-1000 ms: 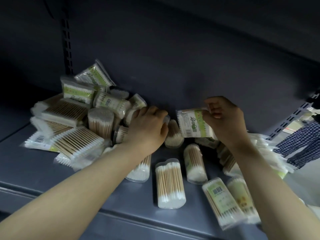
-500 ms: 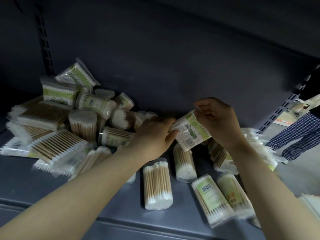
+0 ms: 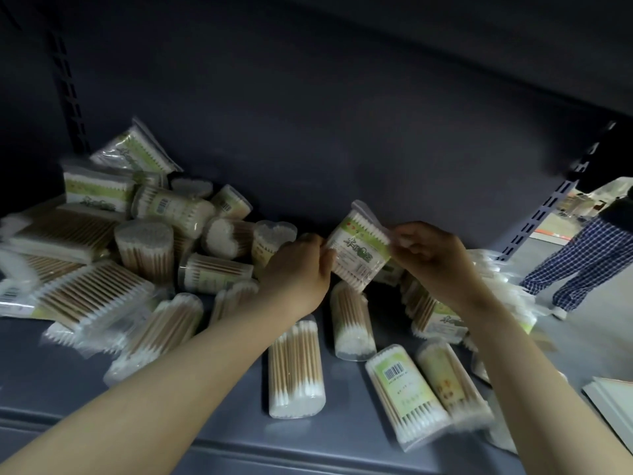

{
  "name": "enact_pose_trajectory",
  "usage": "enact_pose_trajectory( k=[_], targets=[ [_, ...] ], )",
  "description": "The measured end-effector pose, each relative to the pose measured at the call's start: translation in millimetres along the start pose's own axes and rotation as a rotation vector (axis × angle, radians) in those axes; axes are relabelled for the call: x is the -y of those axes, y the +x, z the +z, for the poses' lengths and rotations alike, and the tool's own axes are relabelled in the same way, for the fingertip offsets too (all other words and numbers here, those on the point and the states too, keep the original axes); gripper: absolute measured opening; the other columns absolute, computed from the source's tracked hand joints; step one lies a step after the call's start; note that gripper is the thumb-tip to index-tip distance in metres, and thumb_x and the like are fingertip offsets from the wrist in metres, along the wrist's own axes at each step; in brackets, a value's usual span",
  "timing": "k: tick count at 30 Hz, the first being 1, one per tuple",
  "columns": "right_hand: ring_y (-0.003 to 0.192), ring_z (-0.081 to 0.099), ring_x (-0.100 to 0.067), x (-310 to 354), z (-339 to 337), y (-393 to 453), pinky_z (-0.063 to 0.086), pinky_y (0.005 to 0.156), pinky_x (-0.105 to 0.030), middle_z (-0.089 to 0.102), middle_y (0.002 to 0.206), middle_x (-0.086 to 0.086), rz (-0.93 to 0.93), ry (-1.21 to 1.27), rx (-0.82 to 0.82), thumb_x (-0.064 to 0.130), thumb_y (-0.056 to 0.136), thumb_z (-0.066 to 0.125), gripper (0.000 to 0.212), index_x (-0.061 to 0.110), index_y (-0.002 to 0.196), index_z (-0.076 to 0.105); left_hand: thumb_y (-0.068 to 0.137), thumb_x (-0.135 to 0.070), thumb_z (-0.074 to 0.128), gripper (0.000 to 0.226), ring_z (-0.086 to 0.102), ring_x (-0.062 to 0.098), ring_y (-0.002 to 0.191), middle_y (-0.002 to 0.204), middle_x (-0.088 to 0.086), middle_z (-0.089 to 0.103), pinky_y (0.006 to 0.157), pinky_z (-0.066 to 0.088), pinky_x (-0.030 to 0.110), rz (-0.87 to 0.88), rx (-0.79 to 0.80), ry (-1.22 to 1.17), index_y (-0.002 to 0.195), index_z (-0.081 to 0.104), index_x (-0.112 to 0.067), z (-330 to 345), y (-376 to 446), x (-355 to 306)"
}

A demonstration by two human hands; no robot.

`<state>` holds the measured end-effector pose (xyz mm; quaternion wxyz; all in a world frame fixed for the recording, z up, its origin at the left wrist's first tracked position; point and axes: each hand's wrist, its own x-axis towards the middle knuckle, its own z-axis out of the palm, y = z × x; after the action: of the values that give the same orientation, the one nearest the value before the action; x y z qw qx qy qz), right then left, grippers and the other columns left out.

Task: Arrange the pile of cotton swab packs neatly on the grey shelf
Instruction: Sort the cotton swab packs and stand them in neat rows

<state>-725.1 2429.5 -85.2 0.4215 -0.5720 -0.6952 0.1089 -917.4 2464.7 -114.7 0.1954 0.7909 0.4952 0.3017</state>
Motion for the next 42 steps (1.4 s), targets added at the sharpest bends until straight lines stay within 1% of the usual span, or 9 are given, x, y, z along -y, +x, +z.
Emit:
enact_pose_trajectory(
  k=[2,5,9,13,18,25,31,38,42],
  targets=[
    [0.079,0.064,-0.007,-4,0,-2,0.053,0.077,-0.027,0.066,0.080,0.008,0.018,0.063,-0.010,0.002,0.081,0.066,0.027,0.028,0.082,0.061,0.099,-0.032,0.035,0.030,0.056,0.025,0.101,0.109,0.010,0.060,0.079,0.042,0.034,-0.021,0.016,-0.042,0.107,0.052,-0.009,2,-1,-3],
    [0.079,0.064,-0.005,-8,-1,-2,0.052,0.077,-0.027,0.069,0.076,0.012,0.026,0.142,-0.045,0.006,0.079,0.067,0.017,0.022,0.083,0.064,0.098,-0.031,0.038,0.020,0.057,0.025,0.096,0.102,0.009,0.061,0.077,0.042,0.032,-0.041,0.035,-0.071,0.090,0.047,-0.015,6,-2,-7],
    [0.079,0.064,-0.006,-8,-2,0,0.051,0.076,-0.028,0.067,0.083,0.009,-0.020,0.054,-0.074,0.009,0.085,0.062,0.015,0.023,0.086,0.065,0.098,-0.031,0.038,0.027,0.057,0.023,0.096,0.104,0.008,0.061,0.082,0.046,0.034,-0.053,0.030,-0.043,0.103,0.054,-0.010,11,-4,-8],
    [0.078,0.062,-0.010,-3,2,5,0.049,0.074,-0.026,0.064,0.079,0.009,-0.027,-0.067,-0.095,0.008,0.087,0.059,0.011,0.017,0.088,0.066,0.099,-0.031,0.033,0.029,0.057,0.023,0.098,0.108,0.008,0.060,0.083,0.046,0.035,-0.014,0.031,0.038,0.110,0.051,-0.011,18,-4,-8],
    [0.080,0.061,-0.010,2,6,9,0.044,0.071,-0.012,0.063,0.083,0.004,-0.047,-0.171,-0.106,0.007,0.088,0.057,0.012,0.005,0.092,0.068,0.100,-0.028,0.032,0.027,0.058,0.023,0.093,0.104,0.009,0.062,0.076,0.046,0.034,-0.008,-0.008,0.033,0.111,0.050,-0.011,22,-7,-6],
    [0.081,0.062,-0.013,2,8,11,0.048,0.074,-0.026,0.063,0.083,0.004,-0.050,-0.189,-0.118,0.009,0.088,0.057,0.013,0.005,0.093,0.069,0.099,-0.027,0.034,0.026,0.058,0.023,0.094,0.106,0.008,0.061,0.077,0.046,0.033,-0.008,-0.026,0.011,0.112,0.049,-0.011,19,-9,-7],
    [0.079,0.060,-0.007,0,3,8,0.044,0.069,-0.009,0.063,0.083,0.007,-0.053,-0.155,-0.124,0.007,0.088,0.057,0.012,0.005,0.093,0.068,0.094,-0.024,0.047,0.024,0.057,0.021,0.101,0.110,0.005,0.059,0.085,0.047,0.037,-0.022,-0.030,-0.143,0.114,0.049,-0.012,16,-3,-13],
    [0.075,0.059,-0.002,-4,-10,2,0.045,0.069,-0.009,0.061,0.083,0.017,-0.067,-0.130,-0.112,0.006,0.089,0.056,0.016,0.021,0.090,0.064,0.089,-0.016,0.056,0.066,0.058,0.020,0.097,0.116,0.002,0.056,0.084,0.049,0.038,0.090,-0.093,-0.224,0.142,0.022,-0.034,14,6,-35],
    [0.086,0.058,-0.006,-10,-24,-1,0.043,0.074,-0.014,0.063,0.088,0.009,0.004,-0.228,-0.160,0.003,0.090,0.052,0.019,0.012,0.097,0.067,0.091,-0.015,0.053,0.049,0.052,0.021,0.111,0.126,0.004,0.051,0.091,0.043,0.033,0.150,-0.098,-0.089,0.136,0.040,-0.028,22,15,-45]
  ],
)
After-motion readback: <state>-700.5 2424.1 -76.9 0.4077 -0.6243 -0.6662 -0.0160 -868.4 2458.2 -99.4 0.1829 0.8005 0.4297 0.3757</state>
